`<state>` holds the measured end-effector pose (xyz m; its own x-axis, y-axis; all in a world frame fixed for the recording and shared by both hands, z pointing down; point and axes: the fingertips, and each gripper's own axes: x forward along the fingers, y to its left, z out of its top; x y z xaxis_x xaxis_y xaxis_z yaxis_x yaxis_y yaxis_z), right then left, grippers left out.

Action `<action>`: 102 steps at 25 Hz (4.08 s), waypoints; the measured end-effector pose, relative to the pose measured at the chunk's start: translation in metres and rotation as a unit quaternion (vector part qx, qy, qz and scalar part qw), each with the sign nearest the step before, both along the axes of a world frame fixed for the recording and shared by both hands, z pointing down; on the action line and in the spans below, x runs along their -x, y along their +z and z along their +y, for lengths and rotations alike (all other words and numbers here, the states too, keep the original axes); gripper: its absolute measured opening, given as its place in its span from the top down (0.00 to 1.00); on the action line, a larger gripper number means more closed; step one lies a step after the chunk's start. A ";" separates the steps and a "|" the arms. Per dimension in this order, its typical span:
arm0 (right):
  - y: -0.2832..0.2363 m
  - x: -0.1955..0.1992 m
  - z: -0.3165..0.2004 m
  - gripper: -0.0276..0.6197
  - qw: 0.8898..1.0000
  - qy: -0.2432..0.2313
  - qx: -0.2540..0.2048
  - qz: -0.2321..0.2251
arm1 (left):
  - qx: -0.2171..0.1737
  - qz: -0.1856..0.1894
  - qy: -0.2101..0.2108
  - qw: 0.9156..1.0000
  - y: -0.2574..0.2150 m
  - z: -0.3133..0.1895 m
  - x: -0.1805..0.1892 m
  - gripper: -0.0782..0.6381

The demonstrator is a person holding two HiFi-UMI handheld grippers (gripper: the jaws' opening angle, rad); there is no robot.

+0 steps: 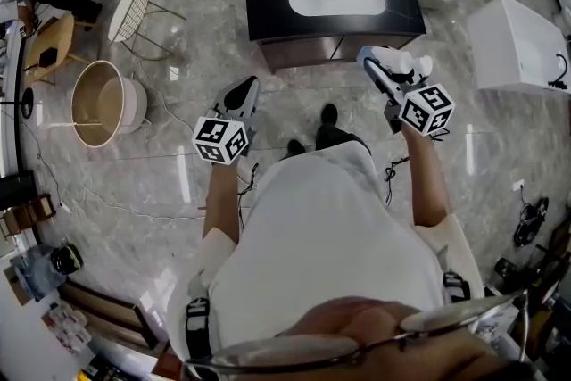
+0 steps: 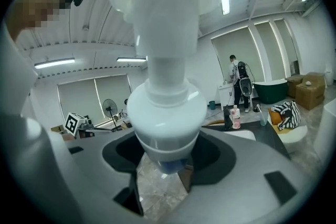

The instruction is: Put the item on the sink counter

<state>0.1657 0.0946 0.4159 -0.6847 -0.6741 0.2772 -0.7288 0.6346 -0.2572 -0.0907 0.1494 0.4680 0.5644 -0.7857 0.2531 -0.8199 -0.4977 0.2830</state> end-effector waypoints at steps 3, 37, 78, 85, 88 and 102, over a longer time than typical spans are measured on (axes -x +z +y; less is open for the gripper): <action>0.002 0.007 -0.012 0.56 1.000 -0.004 0.001 -0.003 | 0.004 -0.001 -0.005 1.000 0.003 -0.007 0.005 0.88; 0.052 -0.011 -0.293 0.56 0.991 -0.124 0.018 0.041 | 0.034 -0.045 -0.074 0.996 0.006 -0.250 -0.055 0.88; 0.242 0.143 -0.526 0.56 0.972 -0.130 0.042 0.194 | 0.107 -0.004 0.008 0.994 0.141 -0.436 0.003 0.88; 0.309 0.164 -0.569 0.56 0.957 -0.138 0.050 0.251 | 0.121 0.001 0.006 0.993 0.163 -0.461 0.006 0.88; 0.337 0.168 -0.582 0.56 0.952 -0.139 0.063 0.264 | 0.129 -0.008 0.006 0.992 0.172 -0.471 0.006 0.88; 0.405 0.198 -0.616 0.56 0.933 -0.186 0.070 0.300 | 0.157 -0.004 -0.019 0.987 0.206 -0.486 0.040 0.88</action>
<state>-0.0323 -0.5211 0.8208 -0.5576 -0.3486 0.7534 -0.5045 0.8630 0.0259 -0.1307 -0.3365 0.6735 0.5330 -0.6884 0.4920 -0.8390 -0.3549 0.4124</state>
